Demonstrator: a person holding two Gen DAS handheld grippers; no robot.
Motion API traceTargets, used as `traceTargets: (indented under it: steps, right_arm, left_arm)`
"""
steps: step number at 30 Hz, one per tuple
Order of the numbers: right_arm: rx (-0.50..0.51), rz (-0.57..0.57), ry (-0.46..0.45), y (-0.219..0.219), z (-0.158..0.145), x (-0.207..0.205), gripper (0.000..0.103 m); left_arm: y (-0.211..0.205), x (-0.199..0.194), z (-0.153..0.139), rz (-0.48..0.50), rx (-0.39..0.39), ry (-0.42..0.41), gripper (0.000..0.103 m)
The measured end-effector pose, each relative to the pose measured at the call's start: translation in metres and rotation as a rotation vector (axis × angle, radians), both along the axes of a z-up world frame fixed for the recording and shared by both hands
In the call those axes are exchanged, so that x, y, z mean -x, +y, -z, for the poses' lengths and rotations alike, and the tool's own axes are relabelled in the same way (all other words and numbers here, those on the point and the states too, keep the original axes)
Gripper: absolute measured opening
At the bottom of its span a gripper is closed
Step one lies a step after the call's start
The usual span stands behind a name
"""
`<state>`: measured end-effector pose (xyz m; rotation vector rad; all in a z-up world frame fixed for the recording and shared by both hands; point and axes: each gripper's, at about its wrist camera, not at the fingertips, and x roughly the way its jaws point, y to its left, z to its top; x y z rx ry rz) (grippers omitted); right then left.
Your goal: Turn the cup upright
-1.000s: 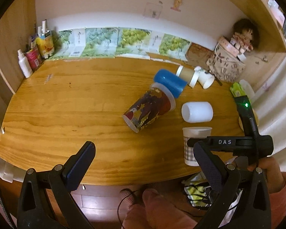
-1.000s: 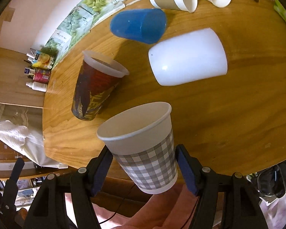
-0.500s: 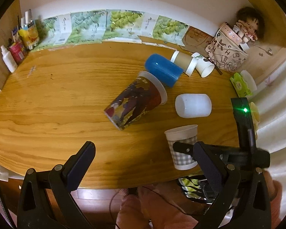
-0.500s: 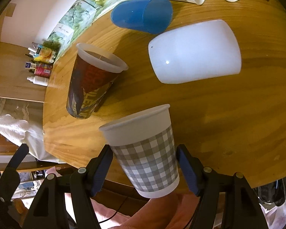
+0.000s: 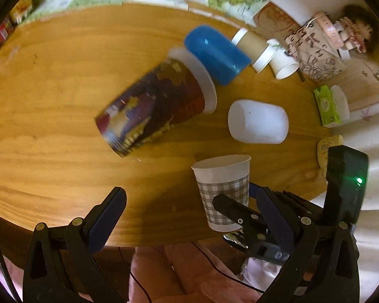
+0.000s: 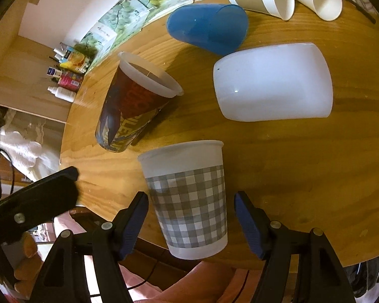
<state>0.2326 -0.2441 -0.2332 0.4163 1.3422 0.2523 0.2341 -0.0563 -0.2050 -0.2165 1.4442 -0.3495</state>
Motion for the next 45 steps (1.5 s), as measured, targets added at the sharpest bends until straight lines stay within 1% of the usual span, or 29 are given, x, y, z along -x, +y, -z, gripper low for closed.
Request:
traceTargets:
  steps: [4,8,19,21,24,25,29,33,37,42,45]
  right_arm:
    - [-0.009,-0.025,0.001,-0.002,0.001,0.001,0.071]
    - [-0.03,-0.067,0.009,-0.003,0.006,0.004,0.071]
    - [-0.046,-0.165,0.025,-0.006,0.014,0.012,0.071]
    - [-0.052,-0.185,0.031,-0.007,0.016,0.013,0.071]
    - [-0.057,-0.198,0.024,-0.008,0.016,0.014,0.073]
    - [-0.059,-0.198,0.021,-0.01,0.015,0.014,0.073]
    - [-0.067,-0.198,0.007,-0.016,0.013,0.015,0.074]
    - [-0.061,-0.2,-0.003,-0.014,0.009,0.015,0.074]
    - [-0.056,-0.201,-0.01,-0.014,0.004,0.022,0.074]
    - [-0.051,-0.217,-0.02,-0.009,-0.001,0.029,0.074]
    - [-0.045,-0.22,-0.022,-0.009,-0.004,0.032,0.074]
  left_arm:
    - [-0.004,-0.002,0.013,-0.024,0.031,0.066,0.102]
    - [-0.01,-0.004,0.021,-0.045,0.05,0.109,0.102]
    - [-0.027,-0.007,0.046,-0.098,0.095,0.247,0.101]
    - [-0.027,-0.007,0.049,-0.116,0.095,0.274,0.099]
    - [-0.025,-0.008,0.053,-0.149,0.122,0.303,0.097]
    - [-0.024,-0.008,0.054,-0.16,0.131,0.308,0.095]
    - [-0.021,-0.008,0.059,-0.197,0.158,0.318,0.094]
    - [-0.017,-0.009,0.066,-0.227,0.2,0.333,0.084]
    - [-0.013,-0.008,0.068,-0.234,0.233,0.336,0.072]
    - [-0.016,-0.008,0.067,-0.223,0.23,0.312,0.07]
    - [-0.019,-0.009,0.064,-0.212,0.219,0.284,0.069]
